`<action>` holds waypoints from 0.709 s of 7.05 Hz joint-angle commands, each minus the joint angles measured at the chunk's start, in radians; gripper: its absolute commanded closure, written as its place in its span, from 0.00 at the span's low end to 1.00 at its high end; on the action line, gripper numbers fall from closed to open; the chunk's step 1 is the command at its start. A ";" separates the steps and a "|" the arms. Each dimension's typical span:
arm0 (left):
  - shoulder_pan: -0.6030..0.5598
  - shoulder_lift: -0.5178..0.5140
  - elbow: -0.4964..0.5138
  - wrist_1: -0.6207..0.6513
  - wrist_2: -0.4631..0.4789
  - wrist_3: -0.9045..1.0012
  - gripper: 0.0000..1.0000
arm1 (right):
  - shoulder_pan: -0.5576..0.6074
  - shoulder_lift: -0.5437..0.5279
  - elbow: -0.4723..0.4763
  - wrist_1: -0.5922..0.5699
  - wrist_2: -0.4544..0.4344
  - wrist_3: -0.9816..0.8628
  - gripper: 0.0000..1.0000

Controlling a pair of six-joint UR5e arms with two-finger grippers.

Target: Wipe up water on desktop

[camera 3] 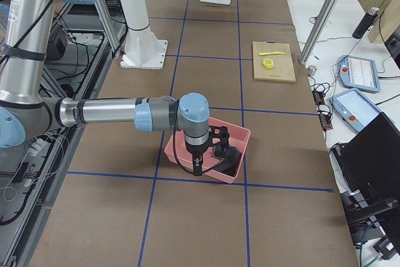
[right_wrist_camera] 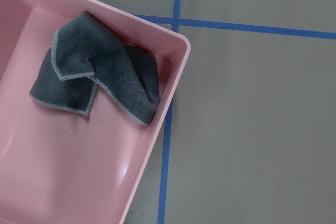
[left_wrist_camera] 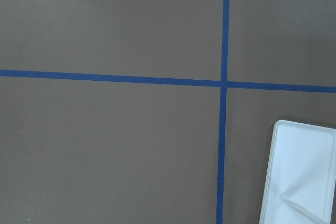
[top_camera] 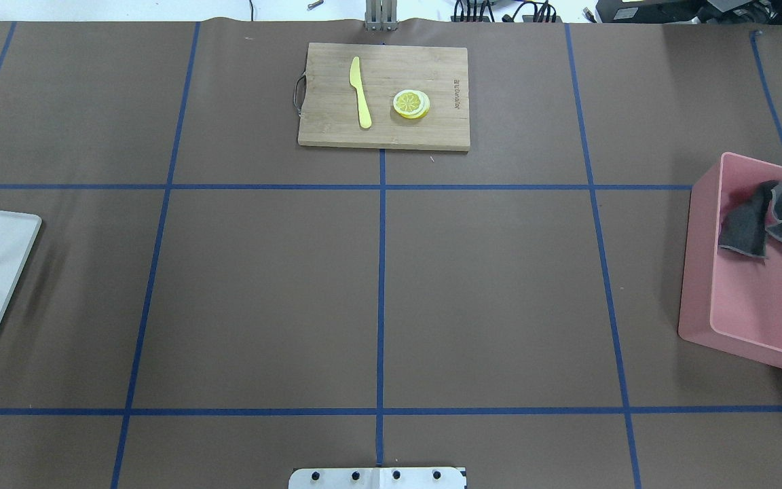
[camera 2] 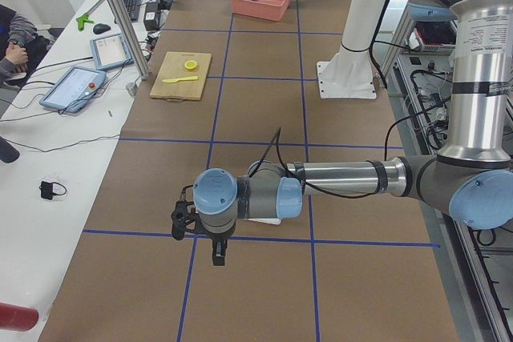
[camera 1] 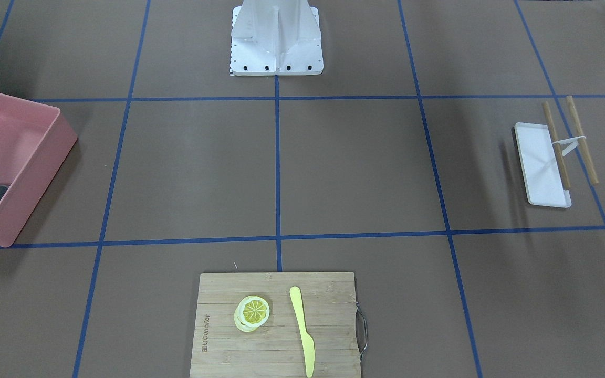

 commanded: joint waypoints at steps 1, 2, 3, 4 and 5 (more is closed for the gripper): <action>0.000 0.000 0.001 0.000 0.000 0.000 0.02 | 0.000 0.000 0.009 0.000 0.001 0.000 0.00; 0.000 0.000 0.001 0.000 0.000 0.000 0.02 | 0.000 0.000 0.017 0.000 0.001 0.000 0.00; 0.000 0.000 0.001 0.002 0.000 0.000 0.02 | 0.000 0.000 0.023 0.000 0.003 0.000 0.00; 0.000 0.000 0.003 0.002 0.000 0.000 0.02 | 0.000 0.000 0.023 0.000 0.004 0.000 0.00; 0.000 0.000 0.003 0.002 0.000 0.000 0.02 | 0.000 0.000 0.025 0.000 0.006 0.000 0.00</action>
